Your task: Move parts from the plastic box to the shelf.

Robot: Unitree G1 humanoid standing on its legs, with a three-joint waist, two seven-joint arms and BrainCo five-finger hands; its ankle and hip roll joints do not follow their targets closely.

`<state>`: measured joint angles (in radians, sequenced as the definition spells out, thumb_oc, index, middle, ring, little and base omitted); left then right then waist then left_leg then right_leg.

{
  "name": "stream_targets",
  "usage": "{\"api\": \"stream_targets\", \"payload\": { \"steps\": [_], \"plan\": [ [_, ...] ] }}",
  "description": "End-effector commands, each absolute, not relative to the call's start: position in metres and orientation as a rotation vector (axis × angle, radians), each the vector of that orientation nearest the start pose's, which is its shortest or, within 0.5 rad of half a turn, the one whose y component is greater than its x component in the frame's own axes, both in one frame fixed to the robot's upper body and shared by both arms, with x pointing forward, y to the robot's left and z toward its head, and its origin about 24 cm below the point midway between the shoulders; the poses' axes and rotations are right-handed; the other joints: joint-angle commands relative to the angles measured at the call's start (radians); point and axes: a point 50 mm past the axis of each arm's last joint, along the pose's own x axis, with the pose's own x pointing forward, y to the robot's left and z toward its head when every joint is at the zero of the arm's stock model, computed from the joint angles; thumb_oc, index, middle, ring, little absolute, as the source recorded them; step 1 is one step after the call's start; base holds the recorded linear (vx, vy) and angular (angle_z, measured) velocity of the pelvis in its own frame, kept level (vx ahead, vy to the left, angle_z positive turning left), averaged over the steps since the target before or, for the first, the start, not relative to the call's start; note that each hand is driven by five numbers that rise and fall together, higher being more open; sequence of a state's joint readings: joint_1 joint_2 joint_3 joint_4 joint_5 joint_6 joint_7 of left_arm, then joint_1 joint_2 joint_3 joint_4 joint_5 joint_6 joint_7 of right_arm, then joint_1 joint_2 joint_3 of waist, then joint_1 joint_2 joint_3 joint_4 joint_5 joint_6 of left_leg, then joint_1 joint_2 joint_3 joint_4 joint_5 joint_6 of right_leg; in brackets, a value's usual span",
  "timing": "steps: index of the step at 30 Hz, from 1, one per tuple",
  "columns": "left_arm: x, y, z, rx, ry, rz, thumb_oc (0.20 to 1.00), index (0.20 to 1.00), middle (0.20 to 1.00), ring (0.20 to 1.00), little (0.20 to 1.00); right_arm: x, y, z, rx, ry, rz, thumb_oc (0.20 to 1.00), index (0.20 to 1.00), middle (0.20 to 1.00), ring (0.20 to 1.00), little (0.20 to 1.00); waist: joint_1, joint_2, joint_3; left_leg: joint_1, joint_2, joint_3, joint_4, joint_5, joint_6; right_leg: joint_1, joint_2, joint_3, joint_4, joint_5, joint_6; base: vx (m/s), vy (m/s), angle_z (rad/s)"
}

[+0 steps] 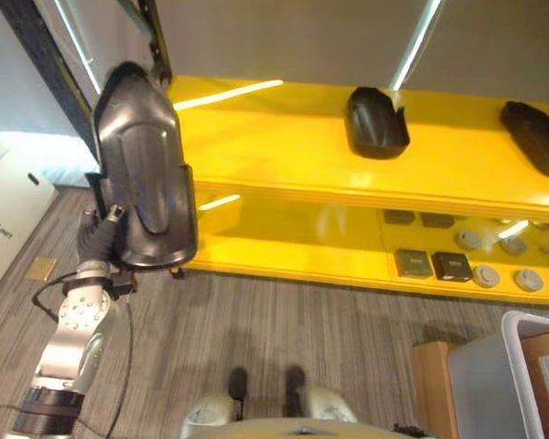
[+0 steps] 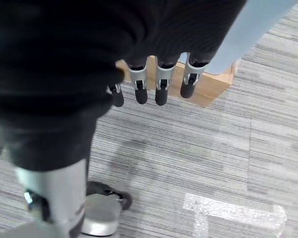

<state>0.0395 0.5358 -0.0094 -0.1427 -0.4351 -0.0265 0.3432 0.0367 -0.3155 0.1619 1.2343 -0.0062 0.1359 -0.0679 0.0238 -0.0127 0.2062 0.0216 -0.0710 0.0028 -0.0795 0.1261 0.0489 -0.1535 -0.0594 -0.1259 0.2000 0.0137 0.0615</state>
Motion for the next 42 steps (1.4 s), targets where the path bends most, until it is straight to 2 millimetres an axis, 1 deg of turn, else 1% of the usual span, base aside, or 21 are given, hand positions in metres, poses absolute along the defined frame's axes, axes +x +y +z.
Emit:
{"api": "stream_targets", "payload": {
  "steps": [1,6,9,10,12,13,14,15,17,18,19,21,22,24,25,26,28,29,31,35,42],
  "plan": [
    [0.254,0.233,0.139,0.027,-0.35,0.243,0.2,0.2,0.2,0.2,0.2,0.057,-0.277,-0.156,-0.497,1.427,-0.101,1.0,1.0,1.0,1.0,1.0,0.004,0.034,-0.034,0.018,-0.047,-0.063,-0.008,-0.074,0.006,0.089,0.058,-0.015,-0.185,0.097,0.028,0.08,-0.1,0.14],
    [0.254,0.228,0.138,0.009,-0.333,0.227,0.2,0.2,0.2,0.2,0.2,0.06,-0.279,-0.155,-0.501,1.433,-0.106,1.0,1.0,1.0,1.0,1.0,0.004,0.019,-0.057,0.003,-0.039,-0.031,-0.008,-0.073,-0.005,0.152,0.077,0.018,-0.27,0.101,0.015,0.07,-0.1,-0.2],
    [0.253,0.228,0.137,0.001,-0.324,0.22,0.2,0.2,0.2,0.2,0.2,0.057,-0.278,-0.155,-0.507,1.438,-0.103,1.0,1.0,1.0,1.0,1.0,-0.003,0.015,-0.06,0.011,-0.026,-0.003,-0.005,-0.076,-0.014,0.168,0.081,0.025,-0.281,0.094,0.01,0.06,-0.101,-0.07],
    [0.254,0.227,0.137,-0.002,-0.322,0.216,0.2,0.2,0.2,0.2,0.2,0.056,-0.279,-0.155,-0.506,1.44,-0.104,1.0,1.0,1.0,1.0,1.0,-0.008,0.012,-0.058,0.006,-0.025,0.013,0.023,-0.089,-0.018,0.171,0.079,0.026,-0.279,0.089,0.007,0.02,-0.055,-0.02],
    [0.255,0.223,0.137,-0.016,-0.323,0.207,0.2,0.2,0.2,0.2,0.2,0.054,-0.28,-0.155,-0.51,1.443,-0.102,1.0,1.0,1.0,1.0,1.0,-0.015,0.006,-0.048,-0.024,-0.031,0.038,0.118,-0.117,-0.023,0.174,0.068,0.02,-0.269,0.085,0.002,0.01,-0.058,-0.02],
    [0.256,0.221,0.137,-0.027,-0.325,0.199,0.2,0.2,0.2,0.2,0.2,0.054,-0.281,-0.154,-0.511,1.442,-0.112,1.0,1.0,1.0,1.0,1.0,-0.014,0.001,-0.037,-0.062,-0.037,0.038,0.2,-0.119,-0.03,0.176,0.062,0.02,-0.261,0.085,-0.002,-0.05,-0.063,-0.03],
    [0.258,0.218,0.139,-0.042,-0.33,0.193,0.2,0.2,0.2,0.2,0.2,0.054,-0.284,-0.153,-0.507,1.437,-0.133,1.0,1.0,1.0,1.0,1.0,-0.01,-0.002,-0.015,-0.147,-0.04,0.012,0.351,-0.08,-0.044,0.179,0.059,0.028,-0.25,0.086,-0.012,-0.06,-0.053,-0.04],
    [0.26,0.217,0.139,-0.05,-0.329,0.19,0.2,0.2,0.2,0.2,0.2,0.056,-0.287,-0.152,-0.501,1.435,-0.147,1.0,1.0,1.0,1.0,1.0,-0.008,0.0,-0.001,-0.196,-0.033,-0.014,0.403,-0.04,-0.053,0.181,0.064,0.042,-0.243,0.087,-0.018,-0.05,-0.024,-0.06],
    [0.262,0.216,0.139,-0.058,-0.327,0.194,0.2,0.2,0.2,0.2,0.2,0.058,-0.291,-0.151,-0.504,1.438,-0.15,1.0,1.0,1.0,1.0,1.0,-0.009,0.006,0.007,-0.21,-0.004,-0.028,0.364,-0.006,-0.063,0.182,0.071,0.06,-0.237,0.084,-0.019,0.04,0.073,-0.15],
    [0.262,0.215,0.139,-0.066,-0.326,0.205,0.2,0.2,0.2,0.2,0.2,0.059,-0.293,-0.15,-0.52,1.438,-0.14,1.0,1.0,1.0,1.0,1.0,-0.015,0.01,0.002,-0.186,0.029,-0.024,0.286,-0.008,-0.067,0.18,0.068,0.064,-0.234,0.077,-0.017,0.15,0.239,-0.44],
    [0.263,0.216,0.139,-0.074,-0.33,0.215,0.2,0.2,0.2,0.2,0.2,0.06,-0.296,-0.148,-0.544,1.436,-0.125,1.0,1.0,1.0,1.0,1.0,-0.021,0.018,0.001,-0.155,0.082,-0.019,0.163,0.026,-0.08,0.187,0.06,0.062,-0.231,0.065,-0.015,0.16,0.249,-0.47],
    [0.262,0.216,0.14,-0.072,-0.335,0.218,0.2,0.2,0.2,0.2,0.2,0.06,-0.297,-0.148,-0.546,1.435,-0.126,1.0,1.0,1.0,1.0,1.0,-0.023,0.023,0.004,-0.154,0.107,-0.02,0.107,0.064,-0.088,0.196,0.057,0.061,-0.228,0.058,-0.016,0.13,0.185,-0.25],
    [0.262,0.217,0.142,-0.071,-0.342,0.213,0.2,0.2,0.2,0.2,0.2,0.058,-0.298,-0.148,-0.537,1.437,-0.144,1.0,1.0,1.0,1.0,1.0,-0.024,0.025,0.014,-0.198,0.14,-0.025,0.057,0.112,-0.093,0.213,0.046,0.063,-0.214,0.044,-0.021,0.17,0.237,0.0],
    [0.262,0.22,0.142,-0.056,-0.348,0.207,0.2,0.2,0.2,0.2,0.2,0.062,-0.301,-0.146,-0.516,1.435,-0.186,1.0,1.0,1.0,1.0,1.0,-0.018,0.037,0.011,-0.199,0.155,-0.031,0.024,0.089,-0.092,0.213,0.019,0.058,-0.176,0.011,-0.018,0.17,0.303,0.19],
    [0.263,0.219,0.142,-0.045,-0.344,0.207,0.2,0.2,0.2,0.2,0.2,0.065,-0.303,-0.145,-0.496,1.434,-0.209,1.0,1.0,1.0,1.0,1.0,-0.016,0.053,0.012,-0.179,0.16,-0.025,0.019,0.074,-0.094,0.205,0.0,0.039,-0.143,-0.011,-0.018,0.12,0.281,-0.04],
    [0.264,0.218,0.14,-0.037,-0.341,0.205,0.2,0.2,0.2,0.2,0.2,0.064,-0.302,-0.145,-0.48,1.434,-0.216,1.0,1.0,1.0,1.0,1.0,-0.017,0.061,0.016,-0.183,0.16,-0.029,0.044,0.077,-0.1,0.202,-0.01,0.033,-0.124,-0.015,-0.017,0.15,0.278,-0.4],
    [0.267,0.217,0.139,-0.029,-0.34,0.207,0.2,0.2,0.2,0.2,0.2,0.061,-0.295,-0.149,-0.481,1.433,-0.175,1.0,1.0,1.0,1.0,1.0,-0.026,0.08,0.026,-0.166,0.148,-0.025,0.08,0.048,-0.092,0.192,-0.036,0.036,-0.092,-0.024,-0.009,0.17,0.297,-0.51],
    [0.269,0.219,0.143,-0.032,-0.351,0.215,0.2,0.2,0.2,0.2,0.2,0.062,-0.289,-0.151,-0.554,1.417,-0.155,1.0,1.0,1.0,1.0,1.0,-0.032,0.095,0.03,-0.135,0.134,-0.019,0.066,0.032,-0.085,0.175,-0.05,0.038,-0.086,-0.022,-0.001,0.13,0.319,-0.33],
    [0.271,0.218,0.148,-0.036,-0.368,0.222,0.2,0.2,0.2,0.2,0.2,0.064,-0.289,-0.15,-0.583,1.406,-0.174,1.0,1.0,1.0,1.0,1.0,-0.038,0.106,0.037,-0.107,0.119,-0.017,0.031,0.028,-0.079,0.161,-0.059,0.039,-0.095,-0.013,0.007,0.05,0.212,-0.19],
    [0.273,0.218,0.153,-0.055,-0.387,0.225,0.2,0.2,0.2,0.2,0.2,0.065,-0.296,-0.147,-0.603,1.403,-0.158,1.0,1.0,1.0,1.0,1.0,-0.042,0.107,0.043,-0.098,0.105,-0.02,-0.004,0.027,-0.075,0.148,-0.063,0.042,-0.124,0.005,0.014,0.02,0.104,-0.02],
    [0.274,0.212,0.156,-0.024,-0.366,0.176,0.2,0.2,0.2,0.2,0.2,0.065,-0.295,-0.147,-0.596,1.398,-0.165,1.0,1.0,1.0,1.0,1.0,-0.027,0.075,0.034,-0.114,0.082,-0.017,-0.008,0.009,-0.064,0.162,-0.068,0.045,-0.23,0.056,0.032,0.04,0.065,0.0]
  ]
}}
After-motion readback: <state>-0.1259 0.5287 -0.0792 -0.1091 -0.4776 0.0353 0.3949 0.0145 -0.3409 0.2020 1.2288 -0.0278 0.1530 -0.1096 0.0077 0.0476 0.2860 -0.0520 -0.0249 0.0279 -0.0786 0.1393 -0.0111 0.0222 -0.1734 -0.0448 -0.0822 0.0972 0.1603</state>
